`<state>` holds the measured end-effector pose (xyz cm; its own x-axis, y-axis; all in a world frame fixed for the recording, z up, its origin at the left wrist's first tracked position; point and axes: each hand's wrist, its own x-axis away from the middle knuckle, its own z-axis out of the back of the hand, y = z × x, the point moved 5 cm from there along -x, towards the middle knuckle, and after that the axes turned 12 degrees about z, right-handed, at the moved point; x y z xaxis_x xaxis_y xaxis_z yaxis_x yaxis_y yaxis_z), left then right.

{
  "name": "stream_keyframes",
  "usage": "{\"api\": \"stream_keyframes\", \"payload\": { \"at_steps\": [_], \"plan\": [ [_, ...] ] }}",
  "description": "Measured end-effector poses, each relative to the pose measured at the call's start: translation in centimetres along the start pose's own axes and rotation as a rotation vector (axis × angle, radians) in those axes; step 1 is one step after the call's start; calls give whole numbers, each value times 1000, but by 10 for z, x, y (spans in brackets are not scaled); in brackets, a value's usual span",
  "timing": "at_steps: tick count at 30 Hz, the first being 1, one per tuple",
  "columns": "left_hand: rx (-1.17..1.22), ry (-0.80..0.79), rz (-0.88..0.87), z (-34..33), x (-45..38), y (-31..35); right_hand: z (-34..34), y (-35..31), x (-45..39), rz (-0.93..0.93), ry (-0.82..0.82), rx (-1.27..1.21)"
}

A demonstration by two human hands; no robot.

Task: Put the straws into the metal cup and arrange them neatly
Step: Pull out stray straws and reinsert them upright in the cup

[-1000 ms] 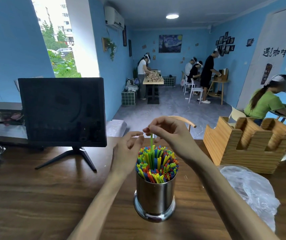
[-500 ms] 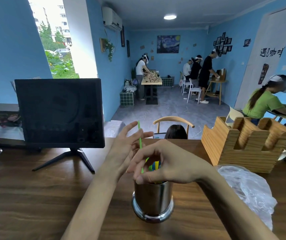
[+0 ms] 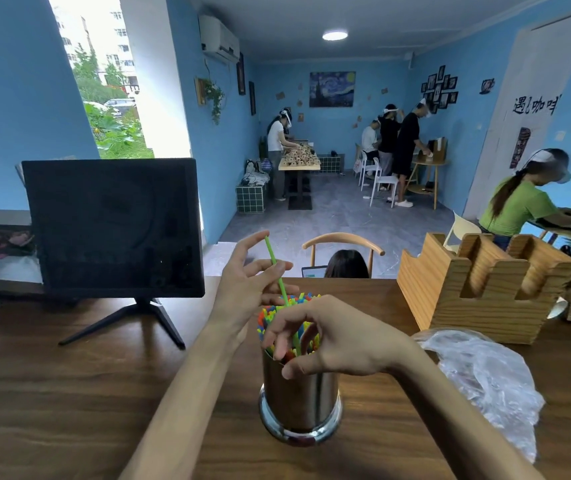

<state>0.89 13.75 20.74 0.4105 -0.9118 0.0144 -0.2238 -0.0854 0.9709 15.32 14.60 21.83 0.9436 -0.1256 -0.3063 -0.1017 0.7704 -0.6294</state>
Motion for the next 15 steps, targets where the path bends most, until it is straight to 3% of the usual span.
{"api": "stream_keyframes", "payload": {
  "at_steps": [6,9,13,15],
  "plan": [
    [181,211,-20,18,-3,-1,21,15,9,85,484,-159],
    [234,283,41,24,-7,-9,41,23,13,114,778,-409],
    [22,248,122,22,-6,-20,67,32,9,184,1037,-976],
    [-146,198,118,17,-2,-22,77,31,5,216,1076,-1017]
  ]
}}
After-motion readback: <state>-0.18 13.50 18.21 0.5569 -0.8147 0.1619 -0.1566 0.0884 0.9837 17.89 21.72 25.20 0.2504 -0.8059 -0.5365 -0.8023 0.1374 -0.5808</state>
